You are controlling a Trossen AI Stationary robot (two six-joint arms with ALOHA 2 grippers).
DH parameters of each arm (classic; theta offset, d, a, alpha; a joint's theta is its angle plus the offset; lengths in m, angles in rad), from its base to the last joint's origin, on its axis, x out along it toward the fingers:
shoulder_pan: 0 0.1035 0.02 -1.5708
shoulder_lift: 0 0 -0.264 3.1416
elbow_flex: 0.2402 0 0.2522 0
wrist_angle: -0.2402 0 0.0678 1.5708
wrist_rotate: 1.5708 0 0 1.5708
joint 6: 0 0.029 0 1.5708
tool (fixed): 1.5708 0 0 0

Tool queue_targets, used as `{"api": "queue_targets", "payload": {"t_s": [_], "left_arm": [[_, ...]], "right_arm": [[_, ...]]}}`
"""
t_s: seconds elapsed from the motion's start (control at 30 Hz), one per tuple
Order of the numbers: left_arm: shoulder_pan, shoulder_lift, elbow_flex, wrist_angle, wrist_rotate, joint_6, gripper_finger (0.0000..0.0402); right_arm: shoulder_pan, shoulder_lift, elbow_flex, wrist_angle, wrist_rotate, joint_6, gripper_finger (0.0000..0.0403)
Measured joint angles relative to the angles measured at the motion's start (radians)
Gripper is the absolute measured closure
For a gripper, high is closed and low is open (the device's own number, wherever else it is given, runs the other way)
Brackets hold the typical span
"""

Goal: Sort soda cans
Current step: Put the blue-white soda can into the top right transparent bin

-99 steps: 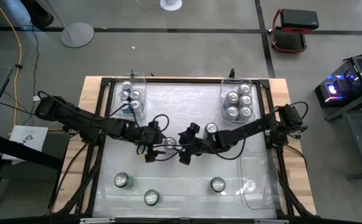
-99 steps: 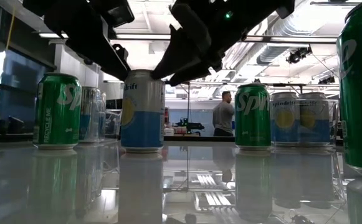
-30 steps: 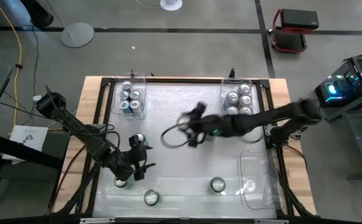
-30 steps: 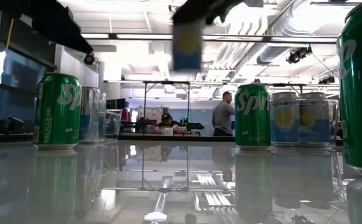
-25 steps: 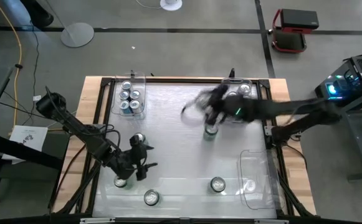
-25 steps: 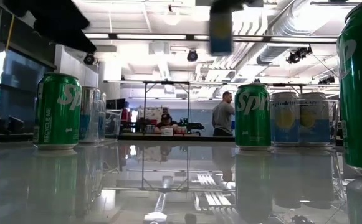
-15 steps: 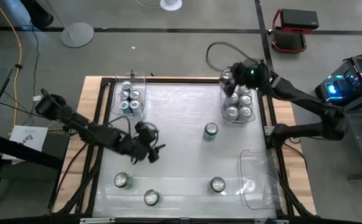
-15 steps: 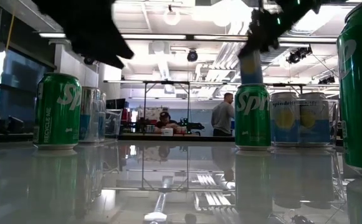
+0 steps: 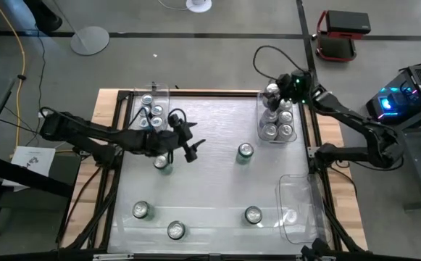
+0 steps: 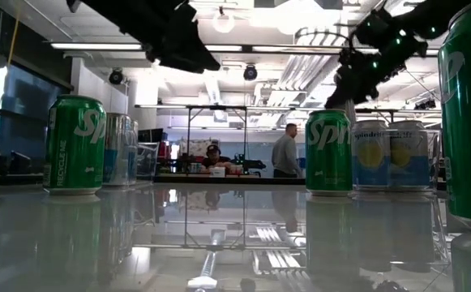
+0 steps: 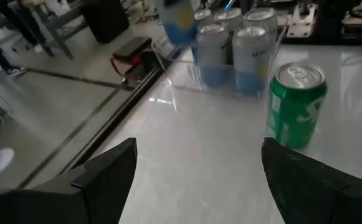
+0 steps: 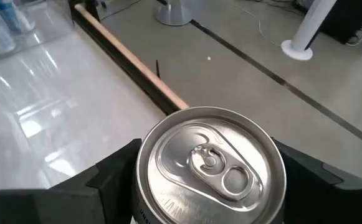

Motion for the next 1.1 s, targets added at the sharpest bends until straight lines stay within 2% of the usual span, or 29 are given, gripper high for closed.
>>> {"api": "queue_targets", "payload": {"t_s": [0.13, 0.37, 0.67, 1.03, 1.1], "left_arm": [[0.032, 0.000, 0.000, 0.032, 0.051, 0.019, 0.0083], [0.036, 0.000, 0.000, 0.033, 0.087, -0.059, 0.0083], [0.019, 0.000, 0.000, 0.038, 0.087, -0.200, 0.0083], [0.022, 0.000, 0.000, 0.038, 0.086, -0.199, 0.0083], [0.022, 0.000, 0.000, 0.038, 0.085, -0.198, 0.0083]], "right_arm": [[-0.019, 0.000, -0.102, 0.135, -0.005, 0.028, 0.0123], [-0.039, 0.012, -0.201, 0.295, 0.012, 0.052, 0.0123], [-0.042, 0.155, -0.206, 0.376, 0.070, 0.094, 0.0123], [-0.053, 0.212, -0.199, 0.387, 0.063, 0.144, 0.0123], [-0.053, 0.211, -0.200, 0.385, 0.060, 0.148, 0.0109]]}}
